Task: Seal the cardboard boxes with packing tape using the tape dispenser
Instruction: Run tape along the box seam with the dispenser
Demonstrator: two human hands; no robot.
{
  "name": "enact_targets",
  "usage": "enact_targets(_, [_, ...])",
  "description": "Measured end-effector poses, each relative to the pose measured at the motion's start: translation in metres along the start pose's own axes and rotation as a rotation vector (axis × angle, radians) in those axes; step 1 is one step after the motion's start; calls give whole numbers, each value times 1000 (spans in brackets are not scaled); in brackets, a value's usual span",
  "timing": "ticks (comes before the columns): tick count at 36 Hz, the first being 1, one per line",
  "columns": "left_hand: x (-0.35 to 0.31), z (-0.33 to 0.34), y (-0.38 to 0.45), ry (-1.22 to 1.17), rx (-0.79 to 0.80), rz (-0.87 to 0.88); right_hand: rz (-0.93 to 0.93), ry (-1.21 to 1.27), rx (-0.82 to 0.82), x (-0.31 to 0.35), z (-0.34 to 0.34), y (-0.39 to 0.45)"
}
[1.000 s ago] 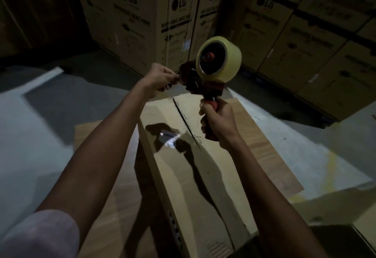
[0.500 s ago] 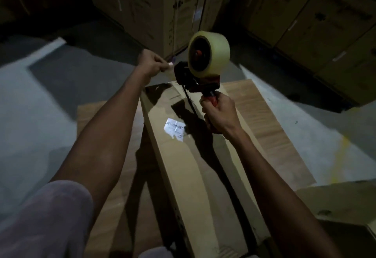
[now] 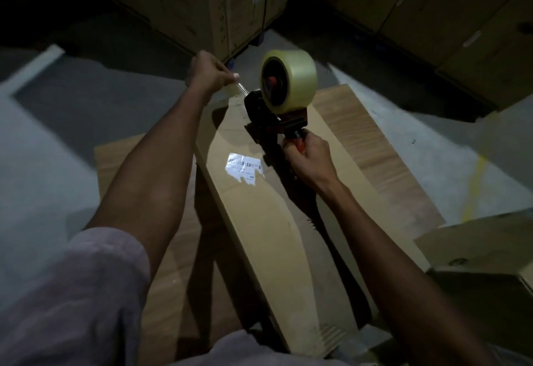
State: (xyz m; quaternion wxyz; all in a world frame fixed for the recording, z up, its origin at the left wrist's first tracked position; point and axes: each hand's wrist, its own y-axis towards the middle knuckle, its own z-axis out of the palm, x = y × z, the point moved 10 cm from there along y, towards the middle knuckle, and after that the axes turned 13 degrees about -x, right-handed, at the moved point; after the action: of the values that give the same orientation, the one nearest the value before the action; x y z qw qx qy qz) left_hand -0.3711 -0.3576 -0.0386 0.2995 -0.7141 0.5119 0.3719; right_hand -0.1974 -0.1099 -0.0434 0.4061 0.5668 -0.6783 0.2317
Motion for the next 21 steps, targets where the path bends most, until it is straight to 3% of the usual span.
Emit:
enact_targets(13, [22,22,2,120,-15,-32,4,-5,-43,-11,8,-1])
enact_targets(19, [37,40,8,88,110,-174,-1,-31,-43,-11,11,-3])
enact_targets(21, [48,41,12,65,87,-237,3,-52,-42,-13,12,-3])
